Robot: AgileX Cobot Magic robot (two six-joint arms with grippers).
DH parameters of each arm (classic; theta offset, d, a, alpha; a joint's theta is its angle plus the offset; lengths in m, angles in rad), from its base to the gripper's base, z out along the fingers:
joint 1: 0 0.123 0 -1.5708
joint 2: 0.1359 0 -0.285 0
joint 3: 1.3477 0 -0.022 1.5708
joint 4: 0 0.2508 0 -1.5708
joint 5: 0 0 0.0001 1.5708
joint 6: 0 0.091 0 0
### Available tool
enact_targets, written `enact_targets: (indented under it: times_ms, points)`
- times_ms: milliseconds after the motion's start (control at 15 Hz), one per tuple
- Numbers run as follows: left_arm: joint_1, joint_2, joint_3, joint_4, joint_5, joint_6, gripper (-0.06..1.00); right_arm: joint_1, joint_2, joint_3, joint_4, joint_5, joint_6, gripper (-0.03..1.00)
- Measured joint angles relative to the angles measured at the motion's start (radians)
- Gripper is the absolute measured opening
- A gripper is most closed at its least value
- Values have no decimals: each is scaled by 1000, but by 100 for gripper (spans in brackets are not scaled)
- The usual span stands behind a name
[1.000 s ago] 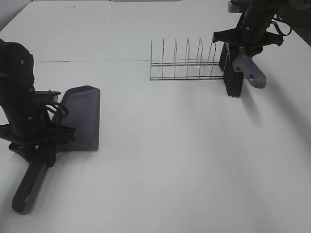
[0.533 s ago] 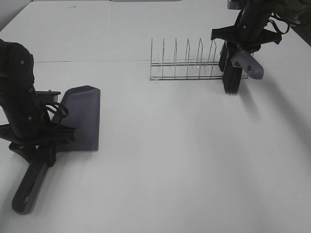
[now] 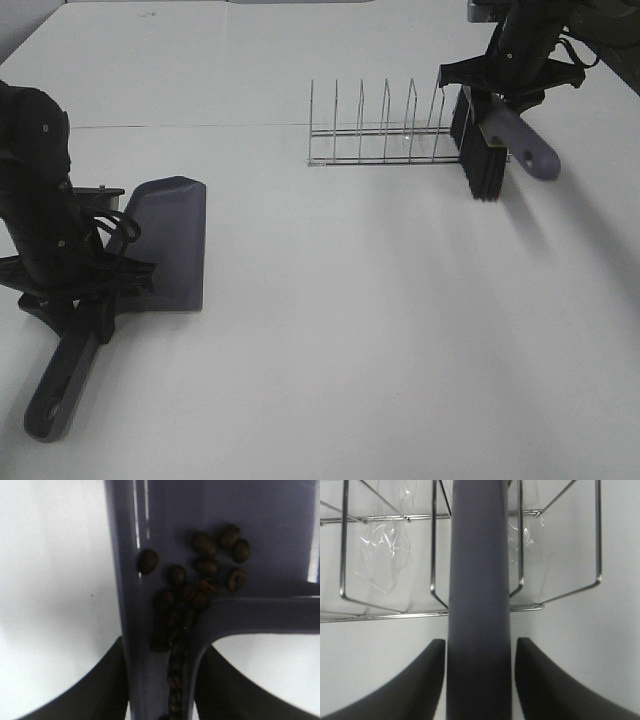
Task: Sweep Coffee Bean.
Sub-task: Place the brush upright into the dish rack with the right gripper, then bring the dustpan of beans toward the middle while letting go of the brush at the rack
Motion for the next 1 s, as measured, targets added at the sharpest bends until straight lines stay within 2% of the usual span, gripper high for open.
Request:
enact_targets:
  times_ms: [133, 200, 467, 667, 733, 867, 1000]
  points:
    - [0, 0, 0, 0, 0, 0, 33, -6, -23, 0, 16, 6, -12, 61]
    - [0, 0, 0, 0, -1, 0, 33, -6, -41, 0, 19, 22, -12, 65]
    - [0, 0, 1, 0, -11, 0, 33, -6, -118, 0, 27, 127, -49, 68]
    - [0, 0, 1, 13, -83, 0, 33, -6, -212, 0, 44, 194, -101, 68]
    - [0, 0, 1, 21, -129, 0, 33, -6, -267, 23, 102, 198, -131, 68]
    - [0, 0, 1, 23, -151, 0, 33, -5, -353, 100, 210, 200, -176, 68]
    - [1, 0, 1, 18, -177, 0, 33, 8, -447, 226, 254, 200, -224, 68]
